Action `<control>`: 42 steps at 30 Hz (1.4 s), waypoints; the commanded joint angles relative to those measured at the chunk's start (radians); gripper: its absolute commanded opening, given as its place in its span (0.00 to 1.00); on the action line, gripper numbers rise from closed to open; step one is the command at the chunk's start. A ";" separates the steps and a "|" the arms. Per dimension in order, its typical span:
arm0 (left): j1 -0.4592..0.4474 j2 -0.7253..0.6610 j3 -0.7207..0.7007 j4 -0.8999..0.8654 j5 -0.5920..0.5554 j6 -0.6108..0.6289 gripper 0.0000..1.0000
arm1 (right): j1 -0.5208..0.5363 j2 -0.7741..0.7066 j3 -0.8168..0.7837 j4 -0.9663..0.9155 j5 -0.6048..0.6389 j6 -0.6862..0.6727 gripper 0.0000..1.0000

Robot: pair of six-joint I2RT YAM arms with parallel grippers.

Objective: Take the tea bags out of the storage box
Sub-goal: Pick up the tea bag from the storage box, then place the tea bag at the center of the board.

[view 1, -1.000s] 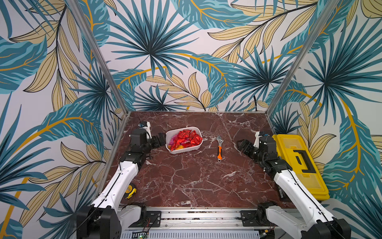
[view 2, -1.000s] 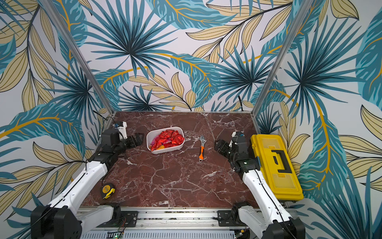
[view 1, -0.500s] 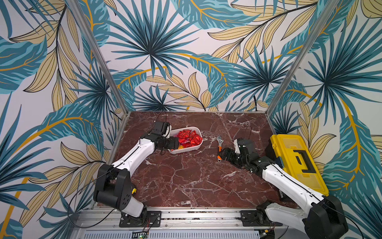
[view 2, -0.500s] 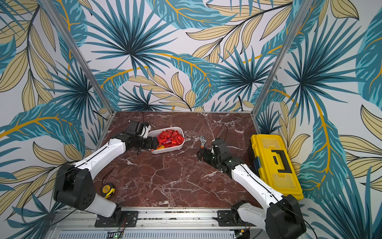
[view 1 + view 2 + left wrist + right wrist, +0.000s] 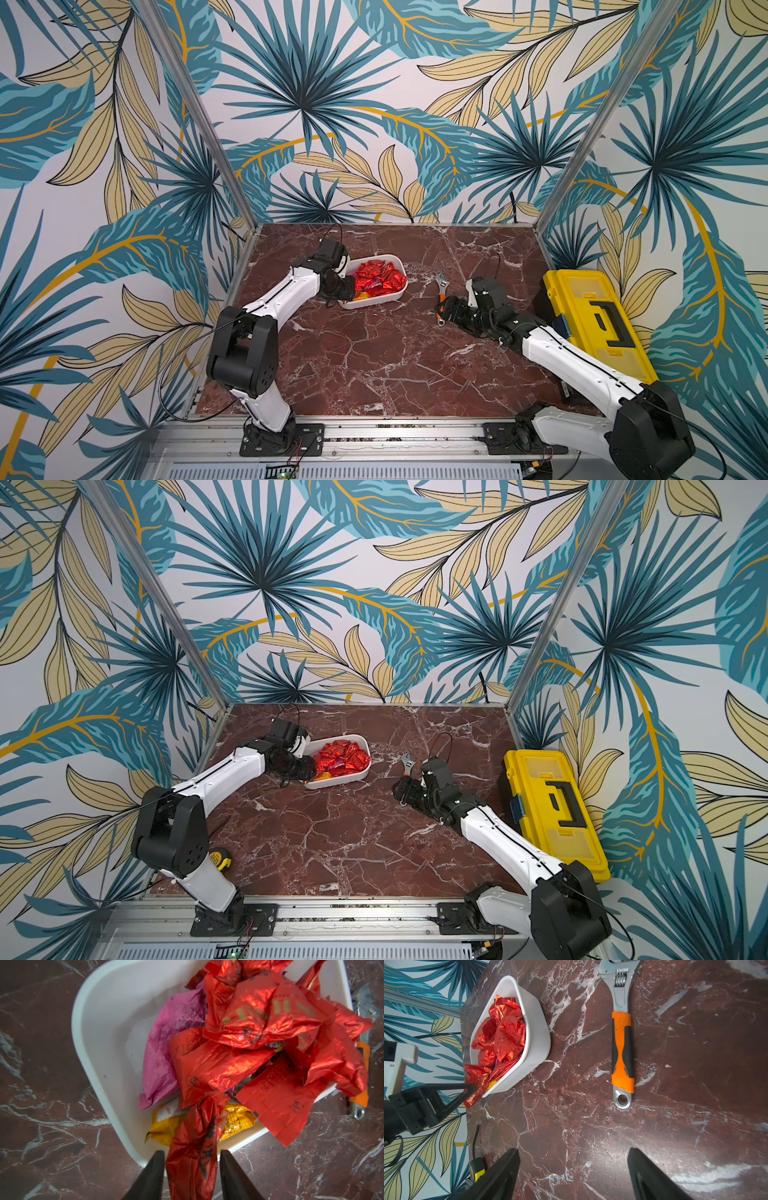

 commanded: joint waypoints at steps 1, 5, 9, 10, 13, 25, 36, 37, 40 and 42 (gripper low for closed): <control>-0.003 0.005 0.053 -0.010 0.000 0.009 0.36 | 0.007 -0.003 0.015 0.013 0.008 0.005 0.86; -0.004 0.002 0.052 -0.016 -0.002 0.012 0.23 | 0.007 -0.015 0.012 0.007 0.010 0.007 0.86; -0.003 -0.017 0.049 -0.042 -0.009 0.029 0.14 | 0.007 -0.044 0.009 -0.028 0.007 0.003 0.84; -0.003 -0.029 0.047 -0.043 -0.010 0.031 0.12 | 0.007 -0.055 0.008 -0.037 0.008 0.001 0.84; -0.004 -0.088 0.033 -0.036 0.001 0.019 0.10 | 0.009 -0.085 0.002 -0.055 0.007 0.002 0.84; -0.092 -0.441 -0.244 0.310 0.228 -0.266 0.09 | 0.134 -0.076 0.101 -0.009 -0.041 0.061 0.81; -0.271 -0.461 -0.379 0.526 0.259 -0.349 0.05 | 0.237 0.099 0.210 0.146 -0.092 0.121 0.74; -0.285 -0.460 -0.384 0.534 0.260 -0.353 0.05 | 0.236 0.108 0.211 0.153 -0.089 0.126 0.73; -0.309 -0.457 -0.408 0.579 0.267 -0.374 0.05 | 0.238 0.119 0.199 0.195 -0.087 0.148 0.67; -0.318 -0.452 -0.417 0.593 0.273 -0.384 0.05 | 0.237 0.129 0.193 0.229 -0.104 0.161 0.61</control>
